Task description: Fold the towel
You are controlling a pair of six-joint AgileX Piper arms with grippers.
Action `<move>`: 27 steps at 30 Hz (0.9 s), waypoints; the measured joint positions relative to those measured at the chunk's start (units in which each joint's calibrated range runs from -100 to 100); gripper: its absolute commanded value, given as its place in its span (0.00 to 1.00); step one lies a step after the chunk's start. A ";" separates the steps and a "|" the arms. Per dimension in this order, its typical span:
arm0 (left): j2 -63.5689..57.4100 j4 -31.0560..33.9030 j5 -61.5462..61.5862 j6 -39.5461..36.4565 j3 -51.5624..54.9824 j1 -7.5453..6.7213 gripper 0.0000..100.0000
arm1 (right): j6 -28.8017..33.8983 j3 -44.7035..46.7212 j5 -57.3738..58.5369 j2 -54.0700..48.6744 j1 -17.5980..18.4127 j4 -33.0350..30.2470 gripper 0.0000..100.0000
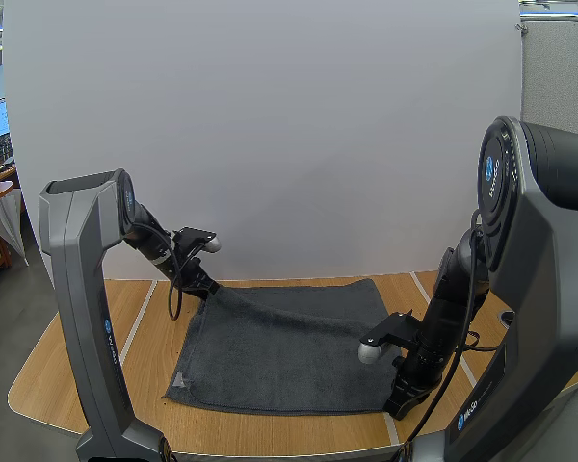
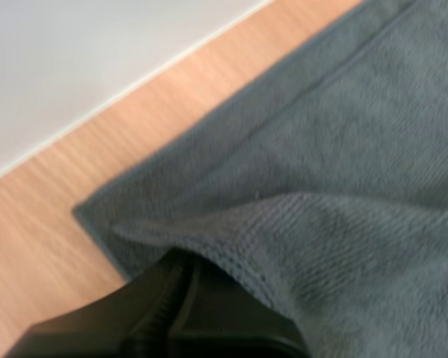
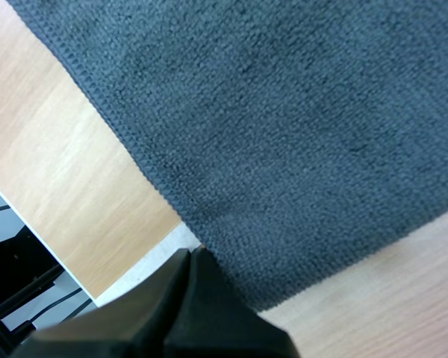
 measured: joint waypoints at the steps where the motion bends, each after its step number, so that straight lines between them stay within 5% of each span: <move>1: 0.14 -0.14 -0.26 0.00 -0.12 -0.11 0.00 | 0.00 0.00 0.00 0.00 0.00 0.05 0.00; 27: 1.01 -9.01 -19.04 4.41 -0.54 -0.24 0.00 | 0.00 0.00 0.00 0.00 0.00 0.96 0.00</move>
